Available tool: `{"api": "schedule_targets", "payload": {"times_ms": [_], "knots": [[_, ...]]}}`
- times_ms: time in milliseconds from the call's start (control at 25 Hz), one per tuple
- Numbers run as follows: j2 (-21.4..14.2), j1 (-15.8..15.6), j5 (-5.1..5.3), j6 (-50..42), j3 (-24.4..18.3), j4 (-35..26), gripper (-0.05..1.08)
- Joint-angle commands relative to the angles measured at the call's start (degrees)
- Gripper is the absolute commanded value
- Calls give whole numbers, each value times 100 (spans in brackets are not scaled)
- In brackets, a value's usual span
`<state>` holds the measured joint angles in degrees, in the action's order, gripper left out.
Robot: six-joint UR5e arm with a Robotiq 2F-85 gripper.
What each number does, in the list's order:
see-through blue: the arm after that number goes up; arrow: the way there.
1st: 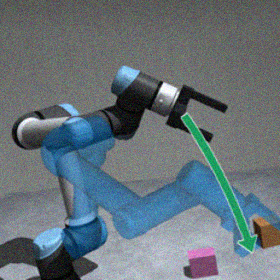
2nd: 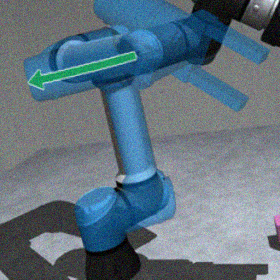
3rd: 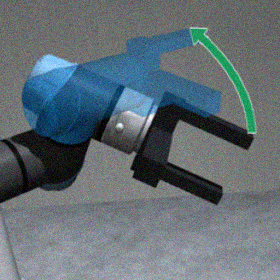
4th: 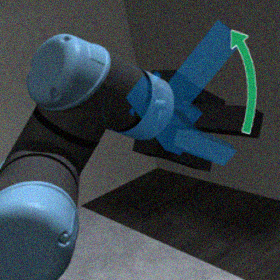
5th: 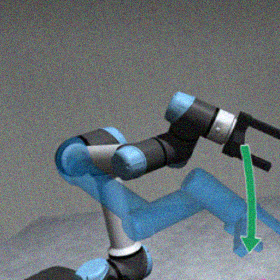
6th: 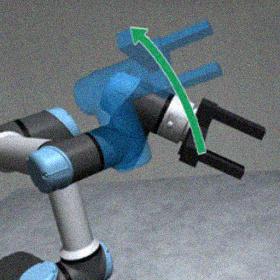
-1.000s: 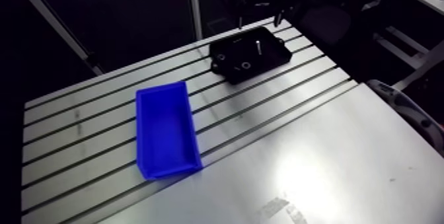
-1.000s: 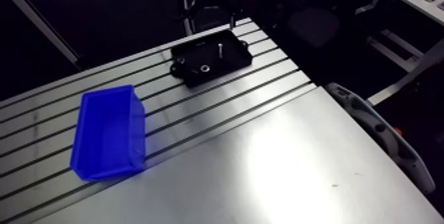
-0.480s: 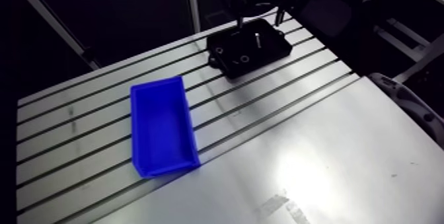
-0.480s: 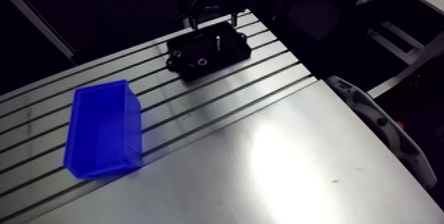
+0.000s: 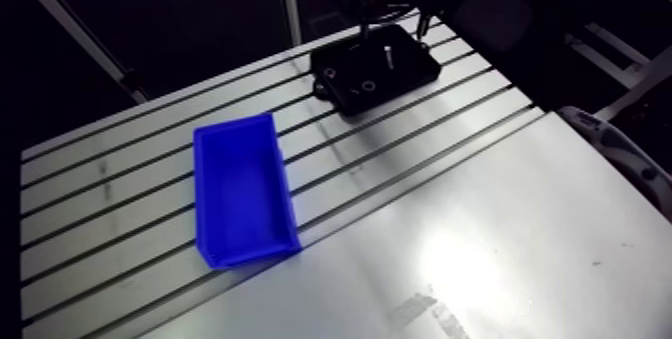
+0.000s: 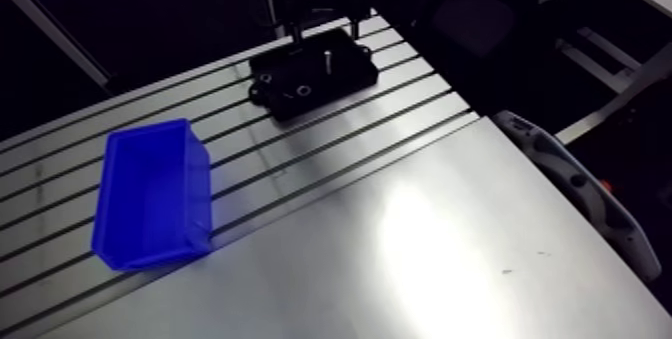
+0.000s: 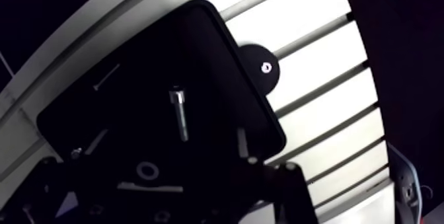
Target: Pick up the M10 bolt from the tray and put it into the blue bin.
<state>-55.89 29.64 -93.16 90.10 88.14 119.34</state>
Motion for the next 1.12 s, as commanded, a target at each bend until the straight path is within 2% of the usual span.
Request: {"api": "schedule_targets", "payload": {"times_ms": [40, 120, 400, 480, 1120], "knots": [[57, 7, -5, -41, 15, 50, 16], [83, 7, -5, -50, 15, 50, 23], [136, 7, 4, -41, 41, 41, 31], [136, 7, 4, -41, 41, 50, 39], [268, 16, 4, -33, 32, 156, 46]]}}
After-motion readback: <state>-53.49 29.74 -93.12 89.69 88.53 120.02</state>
